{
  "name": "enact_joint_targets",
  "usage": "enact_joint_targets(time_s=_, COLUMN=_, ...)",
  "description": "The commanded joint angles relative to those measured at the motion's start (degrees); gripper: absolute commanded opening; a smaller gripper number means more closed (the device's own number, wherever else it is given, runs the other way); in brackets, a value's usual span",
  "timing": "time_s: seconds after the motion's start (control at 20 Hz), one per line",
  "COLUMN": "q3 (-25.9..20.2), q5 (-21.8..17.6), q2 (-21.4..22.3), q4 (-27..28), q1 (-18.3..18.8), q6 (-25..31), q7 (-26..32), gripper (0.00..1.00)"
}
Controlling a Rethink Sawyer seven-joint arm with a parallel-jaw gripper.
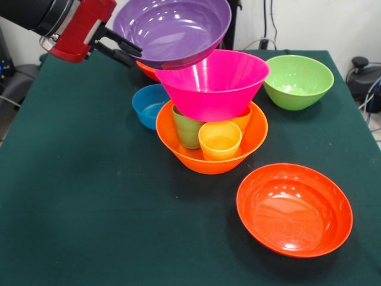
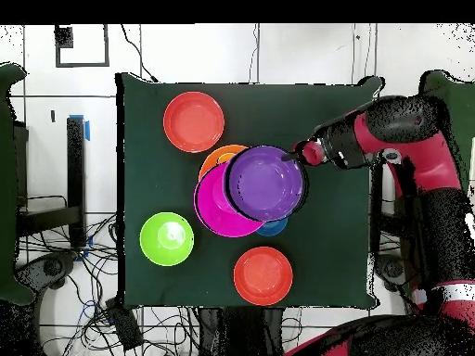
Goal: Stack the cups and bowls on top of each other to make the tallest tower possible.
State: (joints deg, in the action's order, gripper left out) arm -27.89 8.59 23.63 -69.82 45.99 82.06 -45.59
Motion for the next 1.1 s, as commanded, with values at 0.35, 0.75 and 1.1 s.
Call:
enact_joint_targets(time_s=0.35, q3=-0.7, q5=2.1, q2=2.8, q4=-7.7, q1=-1.8, q6=-7.6, q7=-9.5, gripper=0.0)
enact_joint_targets(time_s=0.75, q3=-0.9, q5=3.5, q2=4.0, q4=-11.2, q1=-1.5, q6=-10.6, q7=-9.6, gripper=0.0)
enact_joint_targets(time_s=1.1, q3=-1.2, q5=4.7, q2=4.2, q4=-12.7, q1=-1.6, q6=-12.3, q7=-9.1, gripper=0.0)
